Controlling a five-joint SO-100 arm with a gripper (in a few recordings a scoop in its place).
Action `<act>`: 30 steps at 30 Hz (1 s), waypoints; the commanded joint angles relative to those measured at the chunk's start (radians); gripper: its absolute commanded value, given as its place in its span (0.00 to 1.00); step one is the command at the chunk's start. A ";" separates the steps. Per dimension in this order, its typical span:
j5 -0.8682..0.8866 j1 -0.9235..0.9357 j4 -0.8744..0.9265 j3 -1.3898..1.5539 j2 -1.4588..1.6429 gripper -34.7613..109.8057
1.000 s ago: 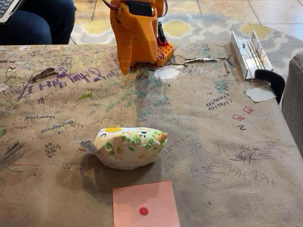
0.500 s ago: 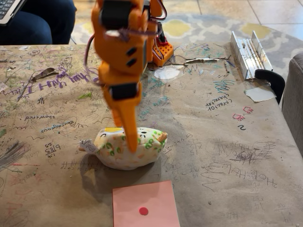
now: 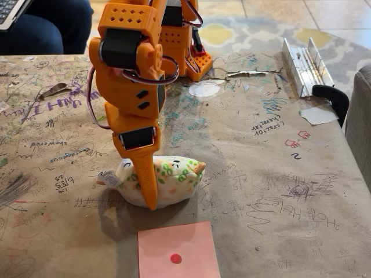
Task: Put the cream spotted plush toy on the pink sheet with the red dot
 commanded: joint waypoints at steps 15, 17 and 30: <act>0.106 -0.018 -0.110 0.348 0.920 0.24; 0.153 -0.041 -0.067 0.357 1.158 0.24; 0.319 -0.362 0.195 0.193 2.172 0.24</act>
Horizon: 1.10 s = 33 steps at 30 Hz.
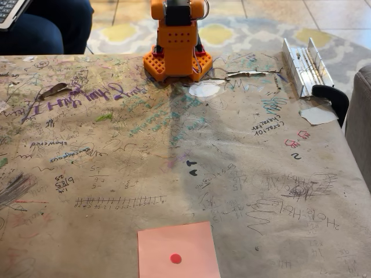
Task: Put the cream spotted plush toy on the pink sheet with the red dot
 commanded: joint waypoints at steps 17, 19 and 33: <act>0.006 0.121 0.035 -1.104 -1.936 0.39; -0.124 0.140 0.308 -1.378 -2.158 0.59; -0.376 0.288 -0.371 0.078 -1.264 0.57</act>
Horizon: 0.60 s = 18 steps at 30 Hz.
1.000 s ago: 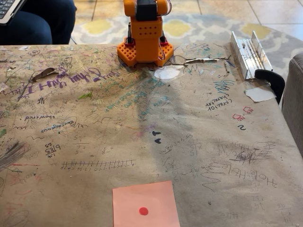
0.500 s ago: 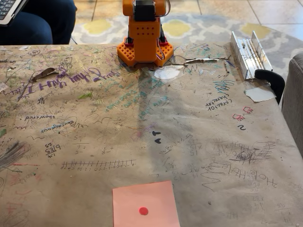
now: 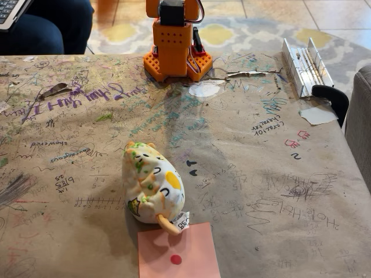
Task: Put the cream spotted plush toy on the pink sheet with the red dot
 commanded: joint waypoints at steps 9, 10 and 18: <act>-0.060 0.018 0.023 0.221 -0.129 0.54; -0.061 0.021 0.075 0.155 -0.212 0.54; -0.069 0.071 0.135 -0.011 -0.485 0.55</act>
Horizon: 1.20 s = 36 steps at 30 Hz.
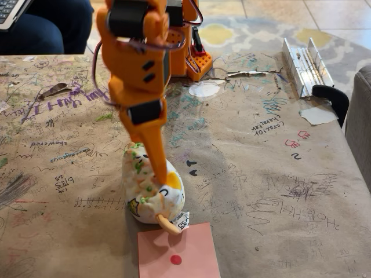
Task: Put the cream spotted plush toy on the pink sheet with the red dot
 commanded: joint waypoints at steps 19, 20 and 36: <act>0.011 0.040 0.097 -0.272 -0.172 0.24; 0.011 0.040 0.084 -0.258 -0.155 0.24; 0.221 -0.170 -0.106 0.420 1.549 0.24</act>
